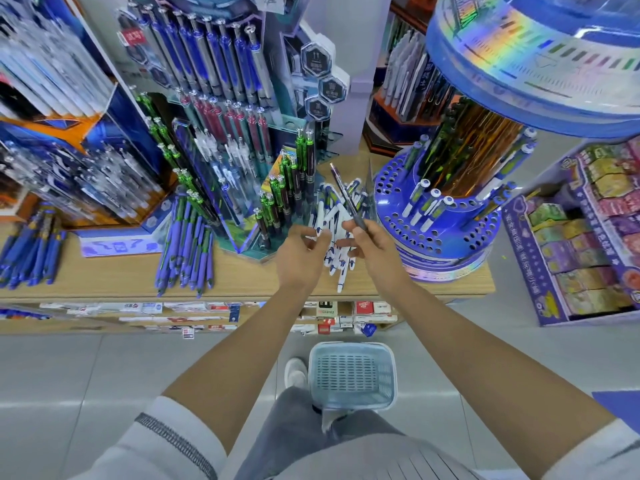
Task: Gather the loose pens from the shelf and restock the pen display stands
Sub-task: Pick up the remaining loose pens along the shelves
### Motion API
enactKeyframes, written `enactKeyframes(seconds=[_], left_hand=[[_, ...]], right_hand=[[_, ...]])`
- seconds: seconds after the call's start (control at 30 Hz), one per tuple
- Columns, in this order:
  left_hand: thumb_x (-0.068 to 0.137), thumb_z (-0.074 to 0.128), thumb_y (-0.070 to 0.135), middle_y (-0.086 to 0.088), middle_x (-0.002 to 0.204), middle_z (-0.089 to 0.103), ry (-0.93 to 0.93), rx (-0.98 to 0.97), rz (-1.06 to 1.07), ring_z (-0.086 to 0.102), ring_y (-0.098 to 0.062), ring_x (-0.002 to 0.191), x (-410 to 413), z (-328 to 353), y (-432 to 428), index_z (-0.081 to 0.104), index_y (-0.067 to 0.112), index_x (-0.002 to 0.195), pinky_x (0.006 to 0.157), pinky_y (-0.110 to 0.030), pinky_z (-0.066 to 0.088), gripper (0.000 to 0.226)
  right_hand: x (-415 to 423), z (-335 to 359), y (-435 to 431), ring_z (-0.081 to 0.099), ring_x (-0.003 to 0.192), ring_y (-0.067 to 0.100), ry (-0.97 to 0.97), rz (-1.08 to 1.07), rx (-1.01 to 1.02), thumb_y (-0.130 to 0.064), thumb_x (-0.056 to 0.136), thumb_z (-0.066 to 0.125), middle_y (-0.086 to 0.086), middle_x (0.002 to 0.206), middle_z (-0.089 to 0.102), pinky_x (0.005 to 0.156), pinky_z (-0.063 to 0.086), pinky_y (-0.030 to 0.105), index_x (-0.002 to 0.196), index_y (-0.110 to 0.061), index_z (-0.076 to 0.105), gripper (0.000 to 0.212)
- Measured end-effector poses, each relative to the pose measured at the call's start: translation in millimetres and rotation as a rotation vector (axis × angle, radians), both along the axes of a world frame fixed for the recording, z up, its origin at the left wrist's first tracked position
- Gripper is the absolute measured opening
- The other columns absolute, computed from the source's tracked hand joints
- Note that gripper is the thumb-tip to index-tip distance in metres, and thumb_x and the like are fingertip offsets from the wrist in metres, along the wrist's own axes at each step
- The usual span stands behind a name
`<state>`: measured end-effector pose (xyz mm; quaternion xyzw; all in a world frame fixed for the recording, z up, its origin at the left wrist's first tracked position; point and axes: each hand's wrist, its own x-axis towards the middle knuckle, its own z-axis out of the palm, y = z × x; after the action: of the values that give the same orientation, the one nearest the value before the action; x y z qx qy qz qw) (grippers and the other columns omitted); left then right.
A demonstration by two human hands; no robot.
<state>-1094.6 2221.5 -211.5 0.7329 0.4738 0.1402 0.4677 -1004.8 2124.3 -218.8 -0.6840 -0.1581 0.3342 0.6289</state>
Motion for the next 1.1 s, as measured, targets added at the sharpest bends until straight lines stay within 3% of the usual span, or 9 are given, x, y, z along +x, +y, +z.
enactKeyframes(seconds=[0.13, 0.23, 0.37, 0.53, 0.63, 0.83, 1.1], left_hand=[[0.083, 0.07, 0.045, 0.012, 0.075, 0.056, 0.093, -0.06, -0.08, 0.057, -0.012, 0.073, 2.1, -0.3, -0.6, 0.046, 0.019, 0.112, 0.066, -0.026, 0.04, 0.045], [0.085, 0.069, 0.026, 0.01, 0.074, 0.058, 0.093, -0.059, -0.073, 0.063, -0.02, 0.081, 2.7, -4.5, 2.7, 0.052, 0.011, 0.119, 0.069, -0.027, 0.042, 0.041], [0.087, 0.062, 0.02, -0.001, 0.086, 0.066, 0.033, -0.023, -0.007, 0.065, -0.024, 0.082, -0.8, -8.4, 5.2, 0.053, 0.007, 0.124, 0.073, -0.034, 0.05, 0.04], [0.091, 0.062, 0.024, 0.0, 0.089, 0.066, -0.051, -0.072, 0.05, 0.067, -0.023, 0.078, -4.3, -14.0, 1.7, 0.051, 0.008, 0.127, 0.072, -0.032, 0.051, 0.041], [0.09, 0.064, 0.026, -0.003, 0.097, 0.068, -0.069, -0.143, 0.037, 0.068, -0.024, 0.082, -6.3, -16.8, 1.0, 0.049, 0.006, 0.128, 0.079, -0.036, 0.054, 0.046], [0.088, 0.067, 0.026, -0.003, 0.11, 0.064, -0.053, -0.192, -0.001, 0.065, -0.024, 0.095, -10.0, -17.0, 2.0, 0.039, 0.007, 0.136, 0.088, -0.037, 0.05, 0.058], [0.087, 0.068, 0.023, -0.007, 0.118, 0.059, 0.046, -0.084, -0.051, 0.057, -0.014, 0.087, -12.7, -18.8, -1.3, 0.038, 0.007, 0.139, 0.077, -0.027, 0.044, 0.062]], right_hand=[[-0.1, 2.1, 8.8, 0.064, 0.093, 0.01, 0.017, -0.02, 0.005, -0.013, 0.104, 0.038, -0.005, 0.112, 0.059, 0.078, 0.05, 0.024, 0.116, -0.011, 0.054, 0.02], [-3.7, -2.6, 9.6, 0.059, 0.108, 0.014, -0.008, 0.041, -0.034, -0.014, 0.104, 0.039, -0.001, 0.119, 0.059, 0.086, 0.049, 0.028, 0.109, -0.019, 0.058, 0.02], [-4.1, -5.8, 7.7, 0.053, 0.118, 0.016, 0.067, 0.008, 0.039, -0.015, 0.104, 0.04, 0.002, 0.127, 0.057, 0.084, 0.049, 0.025, 0.105, -0.027, 0.061, 0.024], [-2.7, -11.7, 15.2, 0.053, 0.12, 0.018, 0.225, -0.01, 0.126, -0.012, 0.104, 0.038, -0.003, 0.12, 0.06, 0.095, 0.048, 0.031, 0.116, -0.012, 0.057, 0.022], [-1.5, -11.3, 14.5, 0.054, 0.123, 0.019, 0.276, -0.035, 0.141, -0.013, 0.104, 0.038, 0.004, 0.128, 0.058, 0.098, 0.047, 0.031, 0.127, -0.002, 0.053, 0.029], [-4.0, -11.7, 5.2, 0.061, 0.112, 0.018, 0.27, -0.041, 0.073, -0.017, 0.102, 0.046, 0.006, 0.127, 0.063, 0.085, 0.049, 0.027, 0.119, -0.01, 0.062, 0.024], [-3.0, -9.0, -7.2, 0.065, 0.09, 0.011, 0.266, -0.032, 0.063, -0.014, 0.099, 0.053, 0.004, 0.108, 0.069, 0.077, 0.05, 0.023, 0.115, -0.014, 0.065, 0.021]])
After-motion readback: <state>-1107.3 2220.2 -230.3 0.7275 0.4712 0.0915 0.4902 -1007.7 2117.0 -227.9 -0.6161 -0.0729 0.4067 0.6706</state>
